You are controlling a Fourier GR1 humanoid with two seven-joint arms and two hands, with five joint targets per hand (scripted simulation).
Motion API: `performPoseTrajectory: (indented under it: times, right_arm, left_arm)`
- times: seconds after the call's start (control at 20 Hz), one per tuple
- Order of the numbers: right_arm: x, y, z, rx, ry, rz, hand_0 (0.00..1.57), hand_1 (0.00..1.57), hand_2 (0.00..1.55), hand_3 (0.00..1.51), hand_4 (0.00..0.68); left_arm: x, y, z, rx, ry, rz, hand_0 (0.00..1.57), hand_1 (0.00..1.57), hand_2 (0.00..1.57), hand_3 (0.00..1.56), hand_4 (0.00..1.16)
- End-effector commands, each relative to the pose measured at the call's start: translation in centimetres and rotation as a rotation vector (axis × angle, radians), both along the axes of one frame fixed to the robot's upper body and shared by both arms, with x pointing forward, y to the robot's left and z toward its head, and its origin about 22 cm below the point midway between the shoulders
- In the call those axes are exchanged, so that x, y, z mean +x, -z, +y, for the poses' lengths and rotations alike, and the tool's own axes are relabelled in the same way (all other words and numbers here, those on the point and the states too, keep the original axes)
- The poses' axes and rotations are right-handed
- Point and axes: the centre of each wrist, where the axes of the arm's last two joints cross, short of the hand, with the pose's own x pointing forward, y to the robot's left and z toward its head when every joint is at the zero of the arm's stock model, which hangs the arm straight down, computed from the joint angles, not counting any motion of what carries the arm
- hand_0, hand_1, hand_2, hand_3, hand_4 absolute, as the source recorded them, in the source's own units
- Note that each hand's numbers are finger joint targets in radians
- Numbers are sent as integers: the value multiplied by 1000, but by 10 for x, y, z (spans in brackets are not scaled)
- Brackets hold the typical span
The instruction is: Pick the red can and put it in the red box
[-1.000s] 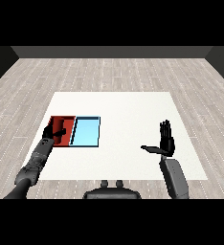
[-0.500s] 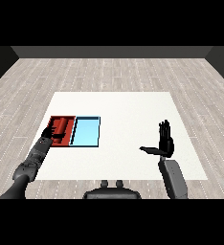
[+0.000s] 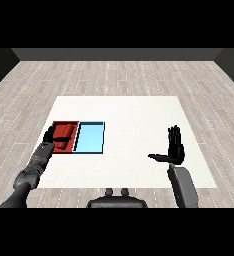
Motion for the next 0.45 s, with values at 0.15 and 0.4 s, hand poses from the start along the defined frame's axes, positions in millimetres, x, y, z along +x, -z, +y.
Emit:
performPoseTrajectory:
  times: [0.15, 0.4]
  right_arm:
    - [0, 0, 6, 13, -34, -10, 0, 0, 0, 0, 0]
    - [-8, 9, 10, 1, -61, 0, 0, 0, 0, 0, 0]
  left_arm:
    - [18, -21, -20, -191, 56, -647, 0, 0, 0, 0, 0]
    - [26, -29, -52, -313, 278, -916, 0, 0, 0, 0, 0]
